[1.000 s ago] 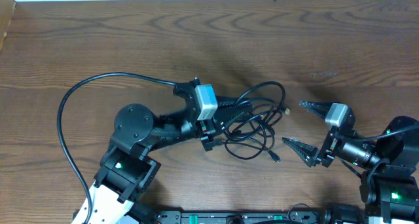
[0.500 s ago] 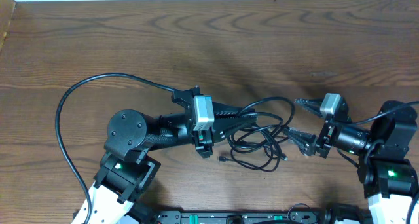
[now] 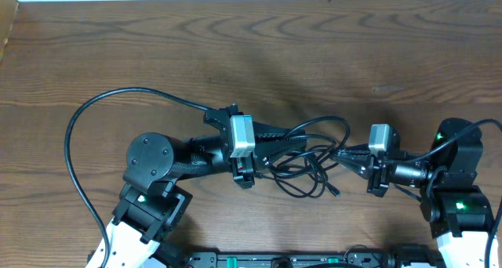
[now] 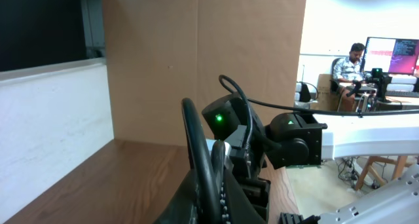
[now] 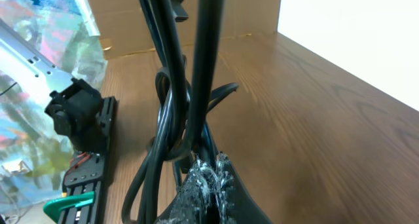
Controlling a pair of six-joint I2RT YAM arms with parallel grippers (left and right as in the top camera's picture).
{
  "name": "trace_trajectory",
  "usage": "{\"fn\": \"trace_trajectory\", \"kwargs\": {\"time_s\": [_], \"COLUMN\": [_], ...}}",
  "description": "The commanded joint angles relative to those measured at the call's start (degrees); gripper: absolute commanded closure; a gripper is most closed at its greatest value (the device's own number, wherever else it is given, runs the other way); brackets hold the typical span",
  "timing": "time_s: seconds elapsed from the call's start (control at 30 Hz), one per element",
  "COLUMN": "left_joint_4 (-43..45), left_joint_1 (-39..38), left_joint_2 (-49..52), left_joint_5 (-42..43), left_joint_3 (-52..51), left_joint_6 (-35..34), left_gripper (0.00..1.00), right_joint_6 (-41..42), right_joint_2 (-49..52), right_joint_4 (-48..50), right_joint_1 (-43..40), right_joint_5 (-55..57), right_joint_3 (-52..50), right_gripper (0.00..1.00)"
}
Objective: Untangle cables
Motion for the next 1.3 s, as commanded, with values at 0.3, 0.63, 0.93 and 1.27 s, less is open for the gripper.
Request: {"fn": "trace_trajectory", "kwargs": {"time_s": [0.3, 0.63, 0.93, 1.27], "left_joint_4": [-10.3, -12.8, -12.7, -12.1], "left_joint_1": [0.3, 0.2, -1.0, -3.4], "left_joint_2": [0.8, 5.9, 7.9, 8.0], "left_joint_5": [0.7, 2.5, 5.2, 5.4], "left_joint_3": [1.2, 1.2, 1.2, 1.2], "left_joint_6": [1.9, 1.8, 1.5, 1.7], "left_gripper": [0.93, 0.93, 0.84, 0.75], "right_joint_6": [25.3, 38.9, 38.9, 40.2], "right_joint_2": [-0.9, -1.0, -1.0, -1.0], "right_joint_4": [32.5, 49.4, 49.5, 50.3], "right_joint_1": [0.9, 0.9, 0.9, 0.9], "right_joint_5": [-4.7, -4.8, -4.8, -4.8], "right_joint_3": [0.1, 0.1, 0.1, 0.1], "right_gripper": [0.99, 0.99, 0.99, 0.99]}}
